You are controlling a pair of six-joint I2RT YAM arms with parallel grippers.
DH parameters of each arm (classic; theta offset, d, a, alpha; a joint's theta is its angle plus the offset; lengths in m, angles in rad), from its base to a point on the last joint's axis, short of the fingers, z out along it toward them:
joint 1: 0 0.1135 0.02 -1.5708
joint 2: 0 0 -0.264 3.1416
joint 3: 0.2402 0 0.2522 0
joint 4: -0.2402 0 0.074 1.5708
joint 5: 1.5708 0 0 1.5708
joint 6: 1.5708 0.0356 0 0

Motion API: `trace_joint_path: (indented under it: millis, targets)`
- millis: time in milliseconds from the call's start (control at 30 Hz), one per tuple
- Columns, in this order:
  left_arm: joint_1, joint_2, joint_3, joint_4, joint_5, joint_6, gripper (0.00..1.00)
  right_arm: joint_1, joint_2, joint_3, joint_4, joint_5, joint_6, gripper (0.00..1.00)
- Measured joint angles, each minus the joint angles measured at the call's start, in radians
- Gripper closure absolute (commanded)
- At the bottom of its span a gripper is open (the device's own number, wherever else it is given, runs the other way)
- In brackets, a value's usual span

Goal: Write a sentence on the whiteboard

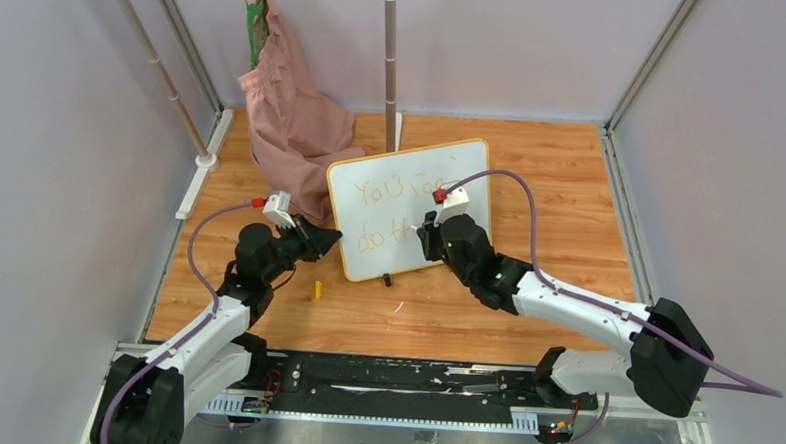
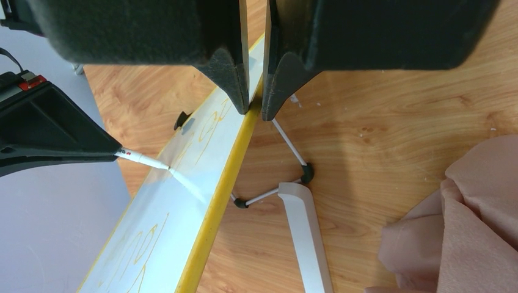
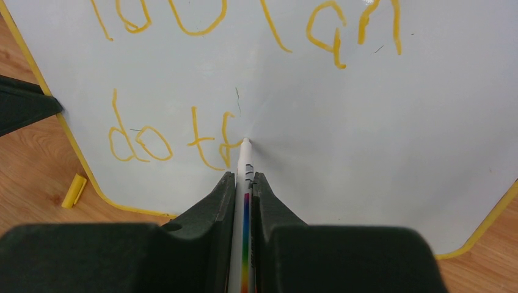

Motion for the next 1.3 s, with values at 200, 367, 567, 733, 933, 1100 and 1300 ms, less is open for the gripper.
trace_joint_path:
  millis: [200,367,567,733,933,1100,1300]
  targets:
    - [0.000,0.000,0.000,0.000,0.000,0.000,1.00,0.000,-0.002,-0.004,0.000,-0.002,0.002,1.00]
    - [0.000,0.000,0.000,0.000,0.000,0.000,1.00,0.000,-0.009,-0.029,0.000,-0.016,0.010,1.00]
    - [0.000,0.000,0.000,0.000,0.000,0.000,1.00,0.000,-0.018,-0.054,-0.006,-0.024,0.018,1.00]
    - [0.000,0.000,0.000,0.000,0.000,0.000,1.00,0.000,-0.025,-0.063,-0.016,-0.019,0.022,1.00]
    - [0.000,0.000,0.000,0.000,0.001,0.000,1.00,-0.014,-0.063,-0.076,-0.048,-0.003,0.022,1.00]
    - [0.000,0.000,-0.001,0.000,0.002,0.000,1.00,-0.016,-0.126,-0.089,-0.042,-0.015,0.021,1.00]
    - [0.000,0.000,-0.001,0.000,0.003,0.000,1.00,-0.016,-0.166,-0.092,-0.022,-0.023,0.011,1.00]
